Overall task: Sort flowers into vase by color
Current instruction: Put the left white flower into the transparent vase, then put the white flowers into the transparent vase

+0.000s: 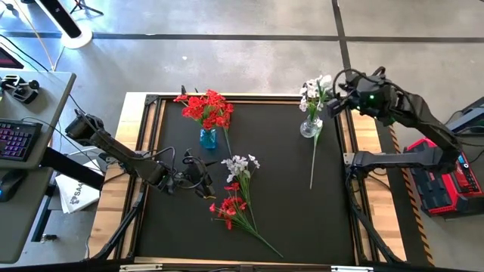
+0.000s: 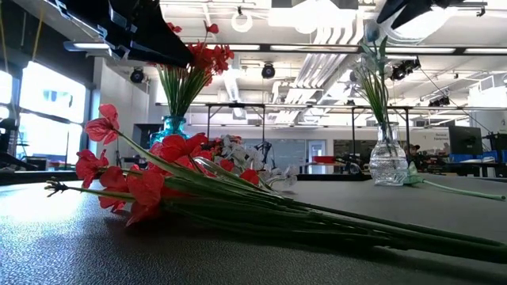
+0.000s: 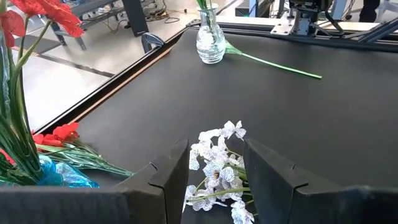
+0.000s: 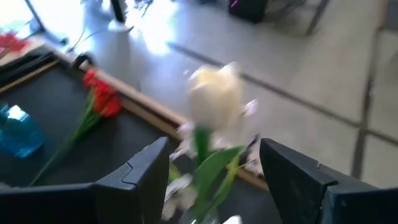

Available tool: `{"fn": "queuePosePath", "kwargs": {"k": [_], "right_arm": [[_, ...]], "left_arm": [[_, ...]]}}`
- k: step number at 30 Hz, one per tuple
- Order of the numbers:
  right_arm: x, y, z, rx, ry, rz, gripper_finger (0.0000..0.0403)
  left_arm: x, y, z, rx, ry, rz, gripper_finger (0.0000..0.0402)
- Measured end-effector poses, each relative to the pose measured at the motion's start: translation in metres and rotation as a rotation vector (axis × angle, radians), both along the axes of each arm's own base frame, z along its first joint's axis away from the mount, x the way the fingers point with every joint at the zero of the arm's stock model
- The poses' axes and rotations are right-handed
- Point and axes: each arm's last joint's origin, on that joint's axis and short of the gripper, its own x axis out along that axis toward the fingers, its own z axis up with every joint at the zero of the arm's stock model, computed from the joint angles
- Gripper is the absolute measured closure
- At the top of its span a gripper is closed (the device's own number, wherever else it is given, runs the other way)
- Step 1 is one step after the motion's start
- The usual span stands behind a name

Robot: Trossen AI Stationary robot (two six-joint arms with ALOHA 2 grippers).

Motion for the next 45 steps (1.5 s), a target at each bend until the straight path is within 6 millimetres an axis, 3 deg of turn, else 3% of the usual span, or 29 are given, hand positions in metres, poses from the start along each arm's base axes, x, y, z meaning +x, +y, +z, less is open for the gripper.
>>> {"fn": "queuePosePath", "kwargs": {"k": [4,9,13,17,25,33,45], "right_arm": [[0.013,-0.005,-0.007,0.046,0.036,0.007,0.0179],[0.033,-0.018,-0.015,-0.03,0.137,-0.132,0.0179],[0.046,-0.029,-0.02,-0.031,0.162,-0.149,0.019],[0.047,-0.038,-0.024,-0.003,0.183,-0.158,0.0239],[0.034,-0.034,-0.019,-0.001,0.175,-0.141,0.0392],[0.016,-0.024,-0.017,0.035,0.164,-0.167,0.0388],[0.016,-0.023,-0.018,0.066,0.16,-0.136,0.0399]], "left_arm": [[0.0,0.0,0.0,0.0,0.0,0.0,0.0264],[0.0,0.0,0.0,0.0,0.0,0.0,0.0264],[0.0,0.0,0.0,0.001,0.0,0.0,0.0264],[0.0,0.0,0.0,0.0,0.0,0.001,0.0264],[0.0,0.0,0.0,-0.001,0.0,0.001,0.0264],[0.0,0.0,0.0,-0.004,-0.005,0.001,0.0264],[0.0,0.0,0.0,-0.004,-0.006,0.001,0.0264]]}}
